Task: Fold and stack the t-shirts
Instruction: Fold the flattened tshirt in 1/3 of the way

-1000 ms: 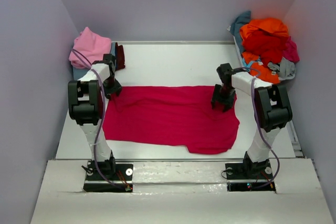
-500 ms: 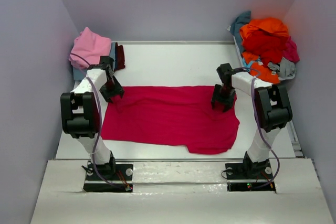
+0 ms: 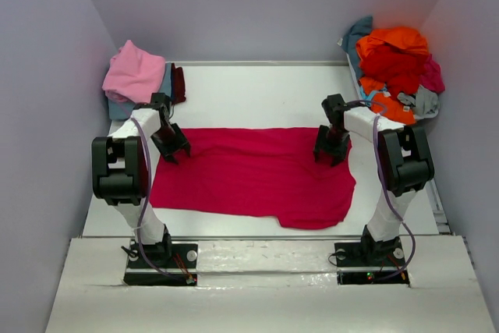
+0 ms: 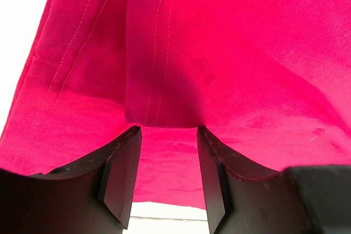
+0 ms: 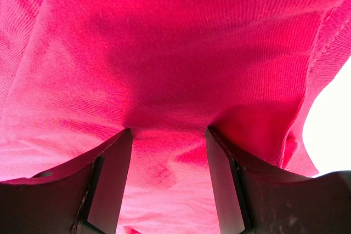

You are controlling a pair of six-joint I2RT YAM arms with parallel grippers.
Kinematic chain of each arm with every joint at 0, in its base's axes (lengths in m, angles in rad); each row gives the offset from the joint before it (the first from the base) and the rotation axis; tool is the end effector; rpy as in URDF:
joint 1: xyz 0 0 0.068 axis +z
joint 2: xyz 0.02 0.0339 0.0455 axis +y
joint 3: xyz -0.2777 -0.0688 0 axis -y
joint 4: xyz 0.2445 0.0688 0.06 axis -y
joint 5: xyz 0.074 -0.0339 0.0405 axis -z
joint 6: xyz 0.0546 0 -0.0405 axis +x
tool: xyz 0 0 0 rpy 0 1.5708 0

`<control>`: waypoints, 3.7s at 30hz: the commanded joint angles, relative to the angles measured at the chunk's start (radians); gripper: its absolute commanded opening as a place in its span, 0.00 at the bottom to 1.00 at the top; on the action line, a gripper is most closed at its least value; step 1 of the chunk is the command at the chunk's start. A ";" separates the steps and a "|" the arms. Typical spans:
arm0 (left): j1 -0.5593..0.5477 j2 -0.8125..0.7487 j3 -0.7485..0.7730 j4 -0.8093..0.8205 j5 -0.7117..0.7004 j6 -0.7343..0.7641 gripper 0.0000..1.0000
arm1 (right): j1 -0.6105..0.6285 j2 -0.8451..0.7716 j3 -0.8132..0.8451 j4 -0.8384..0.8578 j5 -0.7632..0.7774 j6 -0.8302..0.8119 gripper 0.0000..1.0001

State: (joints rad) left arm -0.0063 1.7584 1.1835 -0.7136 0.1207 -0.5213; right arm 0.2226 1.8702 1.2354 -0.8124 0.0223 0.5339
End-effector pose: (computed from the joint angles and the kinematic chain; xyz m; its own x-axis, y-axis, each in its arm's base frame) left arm 0.3453 -0.0087 0.1806 -0.8527 -0.4890 -0.1840 -0.4438 0.8637 -0.2390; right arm 0.3418 0.0761 0.1546 -0.9441 0.3079 -0.1174 0.3049 0.9514 0.0437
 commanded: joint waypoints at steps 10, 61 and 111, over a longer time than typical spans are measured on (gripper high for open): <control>-0.003 -0.016 0.048 -0.061 -0.153 -0.013 0.57 | -0.017 0.090 -0.063 0.024 0.070 -0.032 0.63; 0.006 0.069 0.143 -0.070 -0.315 -0.017 0.06 | -0.017 0.093 -0.062 0.021 0.065 -0.035 0.63; -0.054 0.259 0.312 -0.080 -0.372 0.014 0.82 | -0.017 0.012 0.052 -0.034 0.044 -0.043 0.65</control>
State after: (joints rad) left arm -0.0624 1.9800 1.4555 -0.7734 -0.1986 -0.5148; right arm 0.2218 1.8706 1.2495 -0.8337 0.0307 0.5117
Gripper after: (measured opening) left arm 0.819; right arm 0.644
